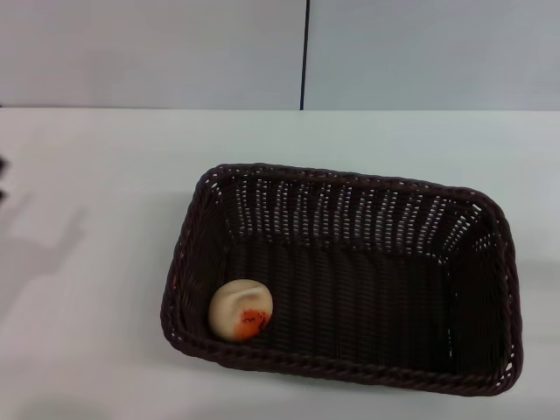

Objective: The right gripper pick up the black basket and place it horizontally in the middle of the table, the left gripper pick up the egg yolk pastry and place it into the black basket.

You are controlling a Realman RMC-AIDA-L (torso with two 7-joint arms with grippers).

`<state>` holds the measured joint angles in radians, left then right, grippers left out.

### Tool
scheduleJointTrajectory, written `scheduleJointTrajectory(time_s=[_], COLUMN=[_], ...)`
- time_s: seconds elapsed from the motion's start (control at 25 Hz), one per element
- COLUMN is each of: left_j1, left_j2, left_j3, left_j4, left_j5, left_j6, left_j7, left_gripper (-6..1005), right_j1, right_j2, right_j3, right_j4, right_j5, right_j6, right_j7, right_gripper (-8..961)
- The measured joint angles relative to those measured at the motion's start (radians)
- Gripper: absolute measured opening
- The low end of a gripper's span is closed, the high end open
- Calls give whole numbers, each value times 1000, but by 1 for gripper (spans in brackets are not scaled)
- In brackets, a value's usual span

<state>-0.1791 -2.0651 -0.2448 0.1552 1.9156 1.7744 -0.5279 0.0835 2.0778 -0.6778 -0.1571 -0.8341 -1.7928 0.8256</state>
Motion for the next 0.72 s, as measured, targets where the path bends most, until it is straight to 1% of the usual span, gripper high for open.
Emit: scheduleJointTrajectory(time_s=[0.04, 0.08, 0.2, 0.36, 0.44, 0.72], left_j1=[6, 17, 43, 57, 63, 67], left_j2=[0, 0, -1, -2, -3, -4], left_j3=[-18, -58, -135, -169, -190, -208], left_j4=[-9, -28, -64, -100, -123, -159], left_j5=[0, -1, -1, -1, -1, -1], left_j6=[-6, -17, -55, -71, -83, -97], left_j7=[8, 23, 62, 69, 77, 132], left_gripper=[739, 764, 840, 840, 840, 840], right_j1=[6, 13, 33, 66, 82, 130], right_j2=[1, 1, 2, 2, 2, 2], right_j3=[16, 37, 95, 150, 159, 183], right_j4=[29, 53, 108, 128, 129, 129], right_j5=[0, 0, 1, 1, 1, 2], right_j6=[-1, -1, -3, -22, -24, 23], right_j7=[-31, -61, -137, -177, -179, -182], right_gripper=[631, 631, 631, 631, 632, 632])
